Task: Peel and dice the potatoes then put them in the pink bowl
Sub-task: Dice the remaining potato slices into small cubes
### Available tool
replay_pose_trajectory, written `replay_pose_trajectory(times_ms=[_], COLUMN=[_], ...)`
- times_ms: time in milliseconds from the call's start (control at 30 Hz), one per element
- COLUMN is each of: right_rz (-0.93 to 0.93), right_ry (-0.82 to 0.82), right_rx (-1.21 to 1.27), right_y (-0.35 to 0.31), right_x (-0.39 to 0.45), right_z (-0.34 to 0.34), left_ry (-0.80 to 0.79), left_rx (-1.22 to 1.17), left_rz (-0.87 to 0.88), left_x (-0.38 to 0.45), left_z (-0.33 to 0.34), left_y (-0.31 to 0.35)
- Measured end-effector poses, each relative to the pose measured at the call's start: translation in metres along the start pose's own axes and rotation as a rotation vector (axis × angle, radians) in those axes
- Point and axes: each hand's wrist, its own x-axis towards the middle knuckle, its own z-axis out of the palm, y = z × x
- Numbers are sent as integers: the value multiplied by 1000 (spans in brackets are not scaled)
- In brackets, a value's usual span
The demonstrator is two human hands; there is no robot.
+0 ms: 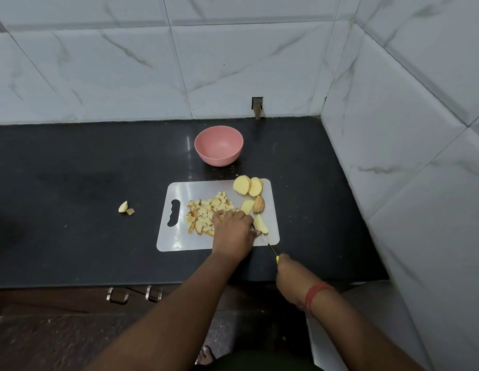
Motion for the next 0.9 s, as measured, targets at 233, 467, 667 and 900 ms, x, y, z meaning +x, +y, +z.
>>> replay_pose_trajectory(times_ms=[233,467,667,900], right_rz=[44,95,69,43], right_ry=[18,88,101,140], right_rx=[-8,53,67,81], right_y=[6,4,4,4], right_x=[-13,-2,0,-3], right_z=[3,-9,-13,-11], left_ry=[34,76,105,66], left_rx=[13,110,115,142], left_rz=[48,177,225,279], left_x=[0,-5,-7,2], left_z=[-1,5,5,8], left_y=[-3,-11,-12,-11])
